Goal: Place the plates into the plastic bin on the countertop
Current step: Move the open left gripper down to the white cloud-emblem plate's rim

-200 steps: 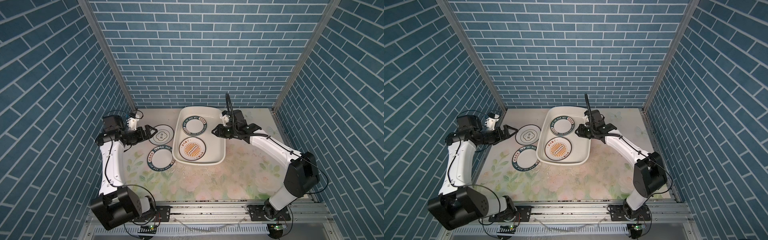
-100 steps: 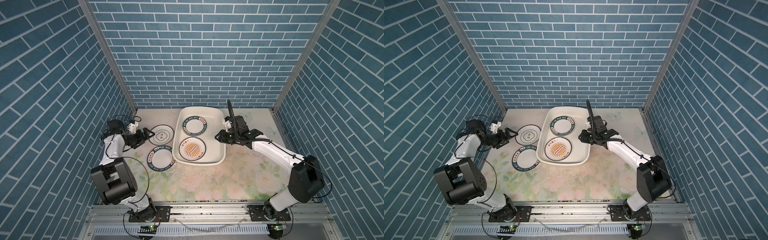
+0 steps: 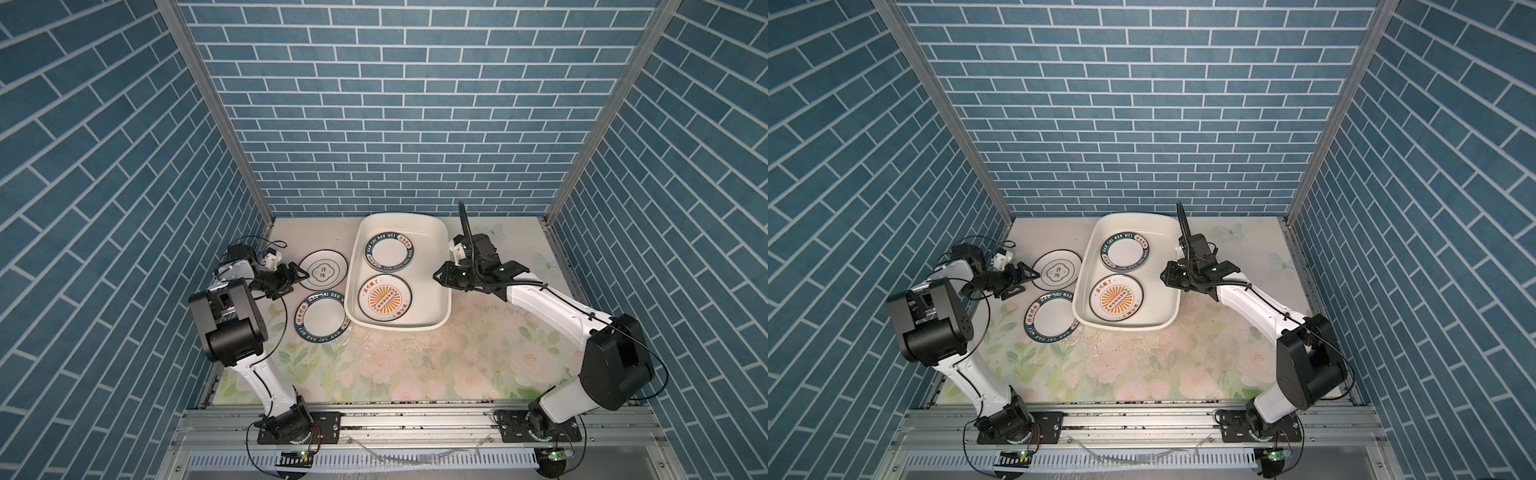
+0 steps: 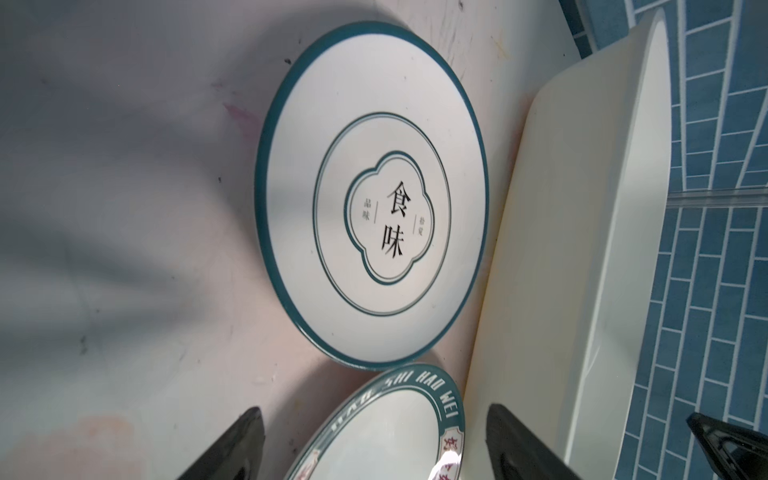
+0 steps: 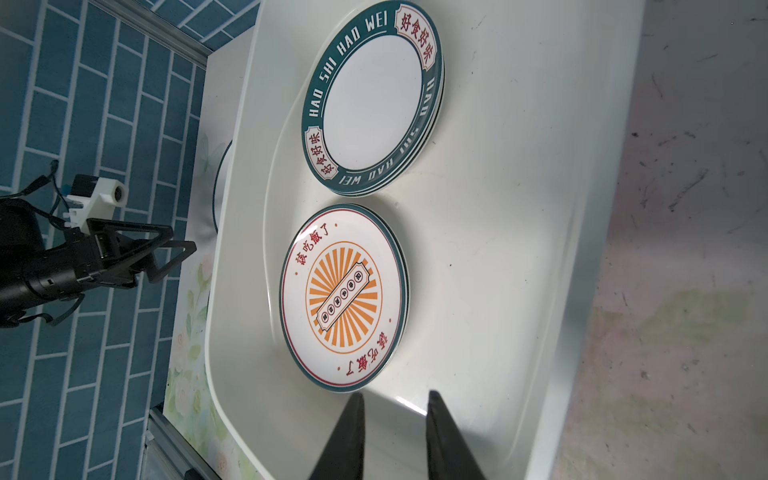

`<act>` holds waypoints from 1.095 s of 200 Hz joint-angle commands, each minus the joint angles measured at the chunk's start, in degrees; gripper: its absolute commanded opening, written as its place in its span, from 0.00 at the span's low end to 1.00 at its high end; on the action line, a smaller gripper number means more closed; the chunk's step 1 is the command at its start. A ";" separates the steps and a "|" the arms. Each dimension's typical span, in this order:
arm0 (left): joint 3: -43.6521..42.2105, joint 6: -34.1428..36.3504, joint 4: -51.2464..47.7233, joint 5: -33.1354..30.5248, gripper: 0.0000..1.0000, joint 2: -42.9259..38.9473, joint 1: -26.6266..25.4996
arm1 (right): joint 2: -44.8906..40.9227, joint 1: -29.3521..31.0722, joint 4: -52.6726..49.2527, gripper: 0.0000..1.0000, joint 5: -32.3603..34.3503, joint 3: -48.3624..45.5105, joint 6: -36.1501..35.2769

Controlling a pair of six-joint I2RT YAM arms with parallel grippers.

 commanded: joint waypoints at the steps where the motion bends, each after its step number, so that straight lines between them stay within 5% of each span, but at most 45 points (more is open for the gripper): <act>1: 1.58 0.67 0.92 -1.55 0.83 1.76 0.24 | -0.90 -0.18 0.37 0.27 0.84 -0.25 1.77; 79: 4.69 -0.22 4.21 1.35 0.72 8.30 0.26 | 0.84 -0.39 0.33 0.27 0.61 -0.14 2.76; 98: 5.66 -0.47 4.12 2.13 0.62 9.62 0.24 | 0.89 -0.45 0.29 0.27 0.66 -0.25 3.01; 219: 8.90 -2.43 5.45 3.39 0.60 15.75 0.00 | 3.22 -0.72 1.11 0.26 0.09 0.16 3.81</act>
